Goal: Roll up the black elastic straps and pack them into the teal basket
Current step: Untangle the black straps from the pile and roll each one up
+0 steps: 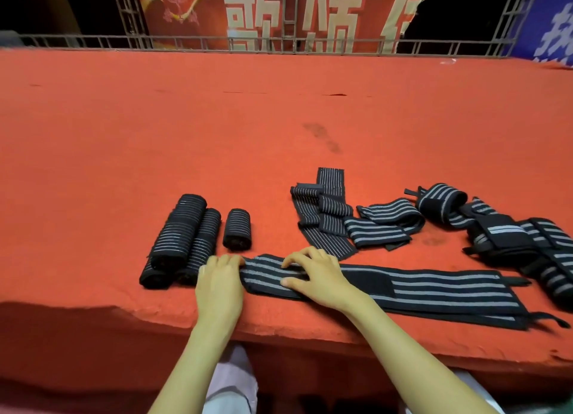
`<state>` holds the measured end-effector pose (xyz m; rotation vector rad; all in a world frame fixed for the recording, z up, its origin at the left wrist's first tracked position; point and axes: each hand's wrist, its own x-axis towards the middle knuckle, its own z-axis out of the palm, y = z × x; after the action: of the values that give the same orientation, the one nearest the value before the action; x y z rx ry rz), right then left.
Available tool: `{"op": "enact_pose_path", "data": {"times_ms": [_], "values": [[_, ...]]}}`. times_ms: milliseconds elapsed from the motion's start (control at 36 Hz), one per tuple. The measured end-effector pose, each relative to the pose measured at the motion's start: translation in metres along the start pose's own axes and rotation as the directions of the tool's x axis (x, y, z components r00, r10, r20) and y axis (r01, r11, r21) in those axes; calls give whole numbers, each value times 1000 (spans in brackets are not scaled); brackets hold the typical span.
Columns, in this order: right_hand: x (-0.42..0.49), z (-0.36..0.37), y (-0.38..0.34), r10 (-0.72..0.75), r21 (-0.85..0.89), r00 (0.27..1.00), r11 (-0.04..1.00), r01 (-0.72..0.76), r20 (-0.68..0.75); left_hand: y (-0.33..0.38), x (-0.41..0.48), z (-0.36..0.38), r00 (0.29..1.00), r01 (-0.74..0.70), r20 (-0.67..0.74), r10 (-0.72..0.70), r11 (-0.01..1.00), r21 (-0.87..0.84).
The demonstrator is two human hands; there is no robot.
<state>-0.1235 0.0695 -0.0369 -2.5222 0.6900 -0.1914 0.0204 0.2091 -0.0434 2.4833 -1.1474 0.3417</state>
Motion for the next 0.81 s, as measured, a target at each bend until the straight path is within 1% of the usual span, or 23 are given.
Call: {"op": "enact_pose_path", "data": {"times_ms": [56,139,194,278,333,417,472,528,583,694,778,806], "values": [[-4,1,0,-34,-37,999,999,34,-4,-3,1,2,999,-11,40,12,1000,-7],[-10,2,2,-113,-112,993,988,110,-25,-5,4,1,995,-15,93,21,997,-69],[-10,0,4,-115,-95,992,989,111,-44,-4,6,0,990,-5,137,20,994,-111],[-4,-2,4,-114,-77,993,991,111,-35,-7,12,-5,979,-42,193,63,993,-113],[-2,-2,4,-122,-92,992,989,119,-27,-12,22,-9,959,-41,272,80,988,-146],[-3,1,6,-119,-69,992,991,116,-40,-19,38,-15,904,-23,415,103,981,-193],[-5,3,7,-113,-61,992,992,110,-48,-23,47,-17,861,-42,496,113,987,-153],[-6,3,7,-115,-52,992,992,112,-49,-25,52,-17,827,-84,548,125,992,-99],[-5,2,7,-118,-42,992,992,116,-41,-26,54,-16,815,-114,566,122,992,-49],[-5,2,8,-119,-37,992,992,118,-33,-17,53,-16,833,-185,545,90,975,122],[-5,3,10,-121,-30,992,992,120,-36,-12,51,-20,885,-227,458,87,938,260],[-6,3,11,-123,-30,992,992,122,-35,-11,50,-22,907,-215,414,82,934,287]]}}
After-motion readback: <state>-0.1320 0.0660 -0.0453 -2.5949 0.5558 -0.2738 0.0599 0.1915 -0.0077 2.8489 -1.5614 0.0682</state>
